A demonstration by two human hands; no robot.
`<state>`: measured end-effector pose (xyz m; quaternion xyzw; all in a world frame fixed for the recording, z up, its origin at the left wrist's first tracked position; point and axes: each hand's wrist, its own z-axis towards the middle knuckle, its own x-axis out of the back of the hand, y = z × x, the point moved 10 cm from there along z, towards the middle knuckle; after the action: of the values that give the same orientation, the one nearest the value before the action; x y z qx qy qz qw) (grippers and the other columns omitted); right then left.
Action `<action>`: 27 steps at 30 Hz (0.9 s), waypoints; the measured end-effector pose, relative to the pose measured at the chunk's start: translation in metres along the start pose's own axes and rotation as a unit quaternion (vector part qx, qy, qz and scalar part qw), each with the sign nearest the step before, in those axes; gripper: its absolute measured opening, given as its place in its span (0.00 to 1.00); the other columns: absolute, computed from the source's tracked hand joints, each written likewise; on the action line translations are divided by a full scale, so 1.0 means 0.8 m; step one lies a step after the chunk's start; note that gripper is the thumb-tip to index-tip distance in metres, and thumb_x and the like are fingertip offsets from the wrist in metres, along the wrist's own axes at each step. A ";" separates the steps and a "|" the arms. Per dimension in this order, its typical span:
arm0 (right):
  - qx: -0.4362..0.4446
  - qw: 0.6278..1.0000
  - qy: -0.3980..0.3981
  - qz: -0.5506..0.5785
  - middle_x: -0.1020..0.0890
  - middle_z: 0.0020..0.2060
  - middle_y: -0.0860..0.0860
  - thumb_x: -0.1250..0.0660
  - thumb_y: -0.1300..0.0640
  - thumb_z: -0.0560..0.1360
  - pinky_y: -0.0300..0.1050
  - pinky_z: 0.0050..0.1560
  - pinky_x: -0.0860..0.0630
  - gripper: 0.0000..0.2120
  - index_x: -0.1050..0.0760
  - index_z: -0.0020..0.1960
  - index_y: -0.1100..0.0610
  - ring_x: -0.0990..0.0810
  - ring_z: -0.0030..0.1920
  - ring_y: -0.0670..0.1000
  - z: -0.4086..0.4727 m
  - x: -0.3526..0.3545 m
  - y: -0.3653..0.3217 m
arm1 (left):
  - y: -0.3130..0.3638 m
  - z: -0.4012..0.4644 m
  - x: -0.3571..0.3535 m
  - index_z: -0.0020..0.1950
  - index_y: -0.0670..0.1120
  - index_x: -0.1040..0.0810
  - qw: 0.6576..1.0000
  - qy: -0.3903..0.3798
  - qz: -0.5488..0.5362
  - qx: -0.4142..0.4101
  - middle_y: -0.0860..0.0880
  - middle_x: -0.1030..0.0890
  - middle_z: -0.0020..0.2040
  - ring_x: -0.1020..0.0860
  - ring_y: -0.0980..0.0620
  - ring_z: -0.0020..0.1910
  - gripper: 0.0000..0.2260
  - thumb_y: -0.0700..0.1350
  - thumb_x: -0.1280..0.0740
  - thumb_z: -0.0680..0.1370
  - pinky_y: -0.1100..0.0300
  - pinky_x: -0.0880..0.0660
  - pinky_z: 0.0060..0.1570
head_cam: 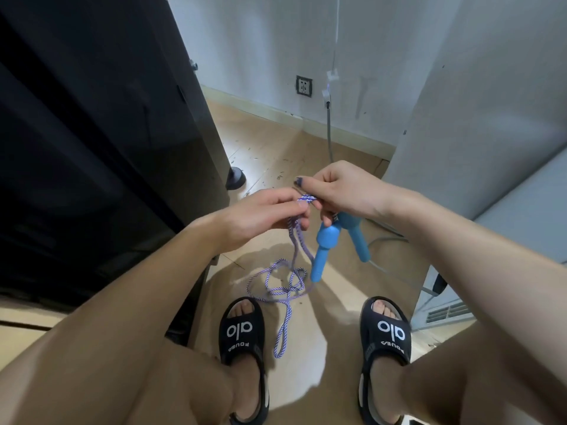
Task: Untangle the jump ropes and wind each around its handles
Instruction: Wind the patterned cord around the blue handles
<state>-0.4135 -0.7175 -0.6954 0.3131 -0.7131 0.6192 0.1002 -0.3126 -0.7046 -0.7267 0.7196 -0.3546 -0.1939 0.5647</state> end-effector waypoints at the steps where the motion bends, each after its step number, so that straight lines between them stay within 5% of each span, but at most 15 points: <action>1: -0.001 1.000 -0.001 0.003 0.27 0.24 0.54 0.40 0.46 0.82 0.40 0.35 0.27 0.23 0.29 0.34 0.59 0.20 0.28 0.53 0.000 -0.001 0.000 | 0.000 0.001 0.002 0.61 0.39 0.21 1.000 0.007 0.002 0.000 0.46 0.21 0.44 0.21 0.51 0.49 0.11 0.42 0.40 0.85 0.56 0.23 0.59; 4: -0.003 1.000 -0.015 0.000 0.28 0.24 0.53 0.39 0.46 0.82 0.37 0.35 0.26 0.22 0.28 0.34 0.58 0.18 0.30 0.53 -0.001 -0.003 0.001 | 0.002 0.000 0.015 0.56 0.30 0.23 1.000 0.017 0.023 0.009 0.48 0.23 0.39 0.23 0.52 0.44 0.13 0.41 0.39 0.84 0.58 0.26 0.53; 9: -0.001 0.998 -0.055 0.016 0.23 0.27 0.53 0.32 0.48 0.78 0.37 0.40 0.24 0.17 0.23 0.37 0.60 0.18 0.33 0.51 -0.004 -0.003 0.001 | 0.005 -0.004 0.032 0.38 0.45 0.24 0.999 0.021 0.036 0.027 0.48 0.23 0.36 0.22 0.50 0.43 0.13 0.41 0.36 0.83 0.62 0.24 0.49; 13: -0.005 0.999 -0.036 0.029 0.22 0.28 0.55 0.30 0.53 0.77 0.35 0.35 0.27 0.14 0.21 0.40 0.64 0.22 0.30 0.48 -0.001 0.002 0.002 | 0.003 -0.003 0.045 0.42 0.41 0.22 0.996 0.066 0.052 0.035 0.46 0.20 0.38 0.20 0.53 0.44 0.10 0.42 0.34 0.82 0.66 0.25 0.49; 15: -0.017 0.998 -0.014 0.054 0.22 0.28 0.56 0.31 0.57 0.77 0.34 0.32 0.28 0.11 0.21 0.40 0.64 0.24 0.29 0.48 0.000 0.000 0.005 | -0.001 -0.003 0.052 0.50 0.41 0.20 0.987 0.111 0.108 0.034 0.46 0.17 0.44 0.20 0.56 0.47 0.06 0.44 0.32 0.81 0.66 0.27 0.52; 17: -0.039 0.990 0.021 0.137 0.26 0.26 0.55 0.33 0.60 0.78 0.36 0.32 0.29 0.09 0.22 0.40 0.63 0.26 0.28 0.48 0.002 0.004 0.012 | -0.006 -0.005 0.065 0.61 0.47 0.24 0.972 0.179 0.144 0.051 0.48 0.20 0.53 0.22 0.58 0.51 0.13 0.48 0.28 0.79 0.66 0.28 0.52; 20: -0.109 0.919 0.084 0.368 0.30 0.25 0.51 0.36 0.62 0.80 0.39 0.33 0.27 0.10 0.27 0.40 0.62 0.27 0.28 0.49 0.007 0.011 0.037 | 0.004 -0.014 0.073 0.64 0.51 0.31 0.951 0.250 0.176 0.041 0.52 0.27 0.56 0.26 0.57 0.54 0.25 0.57 0.25 0.74 0.65 0.30 0.52; 23: -0.174 0.797 0.099 0.569 0.31 0.27 0.51 0.41 0.62 0.82 0.39 0.32 0.24 0.10 0.31 0.42 0.59 0.27 0.27 0.49 0.011 -0.008 0.054 | 0.011 -0.010 0.027 0.64 0.51 0.33 0.972 0.171 0.157 0.048 0.54 0.26 0.57 0.25 0.58 0.54 0.28 0.60 0.24 0.72 0.66 0.29 0.48; 27: -0.210 0.735 0.110 0.635 0.32 0.30 0.51 0.45 0.61 0.84 0.40 0.34 0.25 0.12 0.35 0.42 0.57 0.28 0.27 0.49 0.007 -0.021 0.052 | 0.002 -0.006 -0.011 0.66 0.54 0.38 0.959 0.118 0.247 0.077 0.54 0.28 0.55 0.24 0.57 0.52 0.37 0.60 0.20 0.67 0.61 0.29 0.44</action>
<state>-0.4226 -0.7160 -0.7399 -0.3116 -0.8423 0.4036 -0.1751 -0.3155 -0.6953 -0.7245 0.6684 -0.4663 0.0655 0.5758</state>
